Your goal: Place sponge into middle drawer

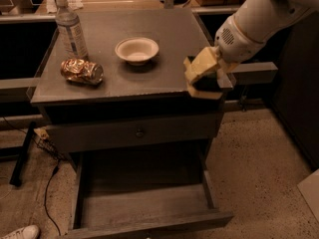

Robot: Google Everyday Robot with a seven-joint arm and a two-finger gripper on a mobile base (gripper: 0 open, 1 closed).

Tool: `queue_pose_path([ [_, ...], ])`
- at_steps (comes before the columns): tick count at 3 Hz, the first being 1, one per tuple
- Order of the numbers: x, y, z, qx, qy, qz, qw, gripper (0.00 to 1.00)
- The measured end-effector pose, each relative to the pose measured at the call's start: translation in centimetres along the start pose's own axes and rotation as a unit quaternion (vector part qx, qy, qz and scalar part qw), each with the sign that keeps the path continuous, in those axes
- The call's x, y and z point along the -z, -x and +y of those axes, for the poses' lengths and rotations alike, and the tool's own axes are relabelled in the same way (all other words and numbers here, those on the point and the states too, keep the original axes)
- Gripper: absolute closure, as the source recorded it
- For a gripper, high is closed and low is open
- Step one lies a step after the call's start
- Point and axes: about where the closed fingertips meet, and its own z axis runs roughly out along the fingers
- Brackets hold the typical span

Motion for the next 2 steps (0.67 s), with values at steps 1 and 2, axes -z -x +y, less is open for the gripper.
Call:
queue_pose_path([
  [1, -0.81, -1.01, 0.24, -0.001, 0.003, 0.013, 0.9999, 1.00],
  [2, -1.42, -1.09, -0.02, -0.012, 0.010, 0.014, 0.9998, 1.00],
])
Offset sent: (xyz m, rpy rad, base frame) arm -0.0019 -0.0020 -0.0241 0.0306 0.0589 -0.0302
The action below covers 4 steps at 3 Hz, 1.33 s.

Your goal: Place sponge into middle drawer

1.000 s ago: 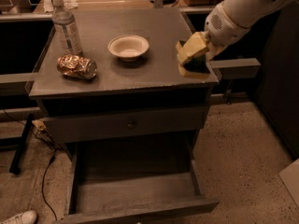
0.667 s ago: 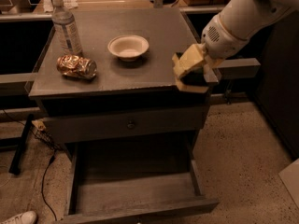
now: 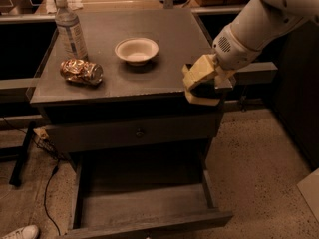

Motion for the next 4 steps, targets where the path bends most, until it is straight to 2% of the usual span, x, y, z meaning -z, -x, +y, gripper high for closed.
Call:
queue_pose_path([
  [1, -2.6, -1.8, 0.7, -0.027, 0.006, 0.016, 0.9995, 1.00],
  [2, -6.6, -5.6, 1.7, -0.063, 0.024, 0.055, 0.9962, 1.00],
  [4, -7.6, -6.2, 2.0, -0.067, 0.029, 0.063, 0.9953, 1.00],
])
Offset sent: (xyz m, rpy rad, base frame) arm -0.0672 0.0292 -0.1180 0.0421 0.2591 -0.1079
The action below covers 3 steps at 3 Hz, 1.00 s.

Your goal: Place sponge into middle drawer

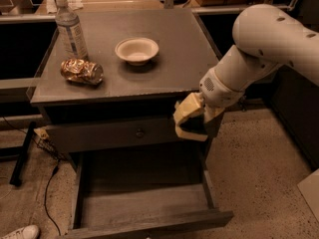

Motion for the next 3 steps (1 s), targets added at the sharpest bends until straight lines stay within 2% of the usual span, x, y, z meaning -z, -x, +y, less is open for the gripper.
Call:
queue_pose_path([
  [1, -4.7, -1.6, 0.5, -0.015, 0.025, 0.014, 0.9995, 1.00],
  [2, -8.7, -2.5, 0.4, -0.040, 0.052, 0.011, 0.9978, 1.00],
  [3, -9.1, -2.6, 0.6, -0.041, 0.052, 0.011, 0.9977, 1.00],
])
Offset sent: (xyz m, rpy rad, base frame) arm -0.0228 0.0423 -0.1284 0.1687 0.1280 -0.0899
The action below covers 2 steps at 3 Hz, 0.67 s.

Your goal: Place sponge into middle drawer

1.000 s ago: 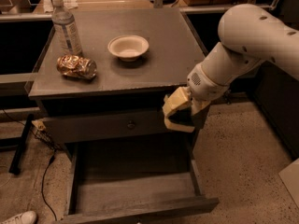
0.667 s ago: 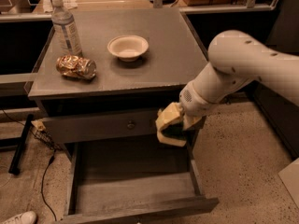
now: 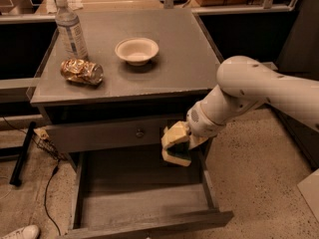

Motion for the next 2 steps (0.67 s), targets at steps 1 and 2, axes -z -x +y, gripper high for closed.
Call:
queue_pose_path([
  [1, -3.3, -0.5, 0.5, -0.018, 0.003, -0.005, 0.9998, 1.00],
  [2, -7.6, -1.0, 2.6, -0.022, 0.023, -0.012, 0.9994, 1.00],
])
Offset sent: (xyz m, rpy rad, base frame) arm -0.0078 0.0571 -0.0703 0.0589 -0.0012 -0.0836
